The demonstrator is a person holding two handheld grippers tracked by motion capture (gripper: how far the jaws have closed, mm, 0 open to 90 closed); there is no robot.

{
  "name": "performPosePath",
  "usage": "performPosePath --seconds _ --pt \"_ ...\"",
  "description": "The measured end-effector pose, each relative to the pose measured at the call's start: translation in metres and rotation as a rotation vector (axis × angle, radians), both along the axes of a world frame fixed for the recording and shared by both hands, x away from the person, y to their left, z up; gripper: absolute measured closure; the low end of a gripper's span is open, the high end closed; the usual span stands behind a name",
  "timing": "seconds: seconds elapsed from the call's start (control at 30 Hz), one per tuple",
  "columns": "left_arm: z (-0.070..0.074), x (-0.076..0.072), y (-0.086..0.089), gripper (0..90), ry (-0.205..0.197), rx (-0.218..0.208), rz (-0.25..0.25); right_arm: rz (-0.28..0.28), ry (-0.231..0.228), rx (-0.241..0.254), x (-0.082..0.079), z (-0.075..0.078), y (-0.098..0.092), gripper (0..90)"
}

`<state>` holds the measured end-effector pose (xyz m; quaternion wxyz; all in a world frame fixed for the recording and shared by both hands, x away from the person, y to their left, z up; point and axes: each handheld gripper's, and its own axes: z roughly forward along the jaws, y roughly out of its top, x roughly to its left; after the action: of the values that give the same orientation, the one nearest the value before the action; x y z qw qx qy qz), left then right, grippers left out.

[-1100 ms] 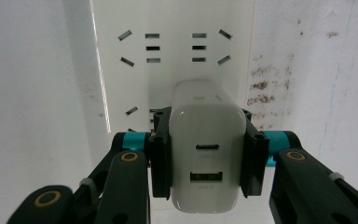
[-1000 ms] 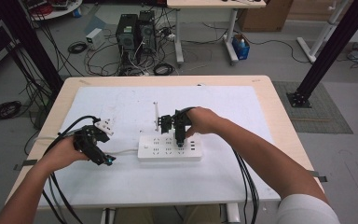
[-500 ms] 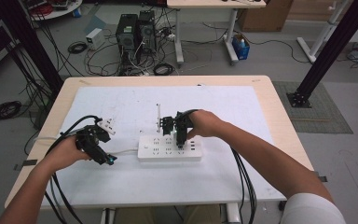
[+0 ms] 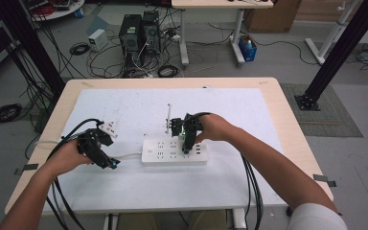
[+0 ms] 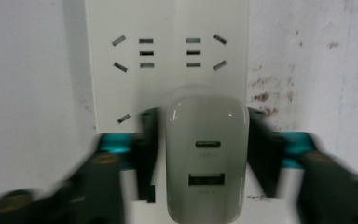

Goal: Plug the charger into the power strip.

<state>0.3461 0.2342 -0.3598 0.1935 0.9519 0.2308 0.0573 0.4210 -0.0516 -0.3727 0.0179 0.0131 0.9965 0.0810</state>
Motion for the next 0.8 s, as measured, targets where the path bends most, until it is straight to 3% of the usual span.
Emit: performPosePath --seconds 0.07,0.1,0.2,0.23,0.33,0.37,0.4,0.43,0.47,0.5,0.53,0.8 --pt "0.000 -0.001 0.002 19.1 -0.001 -0.012 0.010 -0.093 0.075 0.105 0.004 0.006 -0.007 21.9" --pt "0.000 -0.001 0.002 19.1 -0.001 -0.012 0.010 -0.093 0.075 0.105 0.004 0.006 -0.007 21.9" --pt "0.003 -0.001 0.004 19.1 -0.008 -0.017 0.008 -0.179 0.126 0.247 0.008 0.021 -0.018 20.4" --pt "0.004 -0.001 0.004 19.1 -0.010 -0.019 0.007 -0.206 0.118 0.281 0.010 0.025 -0.021 13.9" --pt "0.007 -0.001 0.005 19.1 -0.009 -0.025 0.013 -0.255 0.121 0.296 0.012 0.029 -0.023 12.0" --pt "0.008 -0.001 0.007 19.1 -0.010 -0.026 0.020 -0.317 0.124 0.333 0.015 0.036 -0.026 12.0" --pt "0.009 -0.001 0.007 19.1 -0.011 -0.024 0.022 -0.347 0.158 0.374 0.019 0.045 -0.032 11.9" --pt "0.010 0.000 0.008 19.1 -0.009 -0.025 0.023 -0.389 0.141 0.394 0.020 0.052 -0.037 10.0" --pt "0.010 0.000 0.008 19.1 -0.008 -0.028 0.025 -0.389 0.141 0.394 0.020 0.052 -0.037 10.0" --pt "0.011 0.001 0.009 19.1 -0.010 -0.022 0.024 -0.405 0.091 0.402 0.021 0.054 -0.039 1.9" --pt "0.012 0.001 0.009 19.1 -0.009 -0.022 0.028 -0.419 0.067 0.401 0.021 0.057 -0.041 0.8" --pt "0.016 0.004 0.007 19.1 -0.008 -0.011 0.048 -0.430 0.024 0.373 0.011 0.074 -0.062 0.8"
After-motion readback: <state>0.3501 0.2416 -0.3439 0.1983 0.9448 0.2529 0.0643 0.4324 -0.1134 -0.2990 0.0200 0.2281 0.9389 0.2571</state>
